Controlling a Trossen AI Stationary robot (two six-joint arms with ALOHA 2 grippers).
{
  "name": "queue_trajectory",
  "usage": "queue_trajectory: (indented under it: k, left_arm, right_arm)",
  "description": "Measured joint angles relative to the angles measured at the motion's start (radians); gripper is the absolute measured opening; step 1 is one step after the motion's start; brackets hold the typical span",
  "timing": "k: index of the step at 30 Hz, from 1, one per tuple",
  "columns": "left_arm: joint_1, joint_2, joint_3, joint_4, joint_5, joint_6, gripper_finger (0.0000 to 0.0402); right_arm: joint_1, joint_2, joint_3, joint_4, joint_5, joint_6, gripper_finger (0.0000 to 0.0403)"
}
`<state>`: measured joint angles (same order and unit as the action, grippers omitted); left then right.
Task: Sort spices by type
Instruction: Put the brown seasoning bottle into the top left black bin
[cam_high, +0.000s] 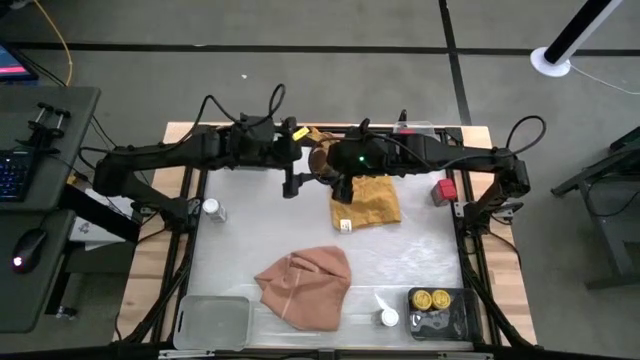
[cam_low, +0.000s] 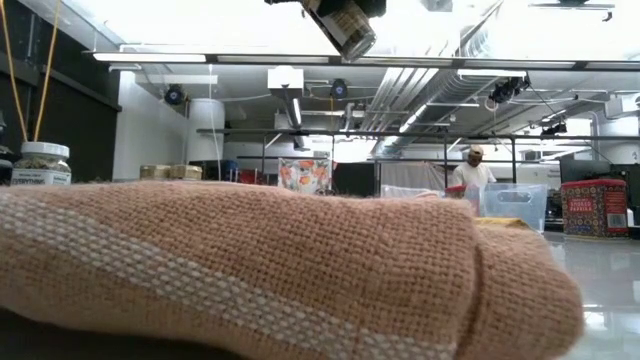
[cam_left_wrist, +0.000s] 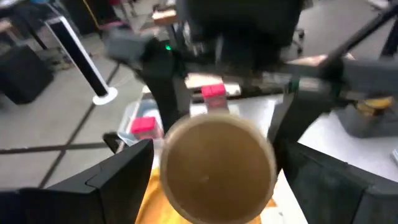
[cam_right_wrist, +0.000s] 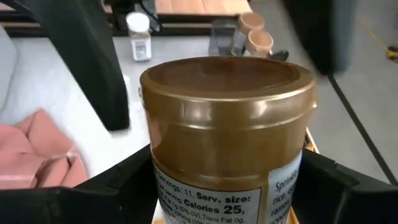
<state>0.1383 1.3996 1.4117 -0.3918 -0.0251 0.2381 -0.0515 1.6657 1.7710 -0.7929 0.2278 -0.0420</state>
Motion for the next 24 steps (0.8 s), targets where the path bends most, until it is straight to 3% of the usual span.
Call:
queue_trajectory:
  k: [14, 17, 20, 24]
  left_arm:
    - [0.000, 0.023, 0.000, 0.000, -0.010, 0.013, 0.0332]
    - [-0.003, 0.023, 0.000, -0.001, -0.011, 0.025, 0.0302]
    - [-0.003, 0.023, 0.000, -0.003, -0.017, 0.030, 0.0241]
    - [0.000, 0.023, 0.000, -0.004, -0.036, 0.026, 0.0237]
  right_arm:
    - [-0.001, 0.000, 0.000, 0.025, -0.036, -0.051, 0.0277]
    - [-0.001, 0.000, 0.000, 0.025, -0.035, -0.071, 0.0280]
    - [0.000, 0.000, 0.000, 0.025, -0.020, -0.106, 0.0290]
    - [0.013, 0.000, 0.000, 0.028, 0.085, -0.169, 0.0305]
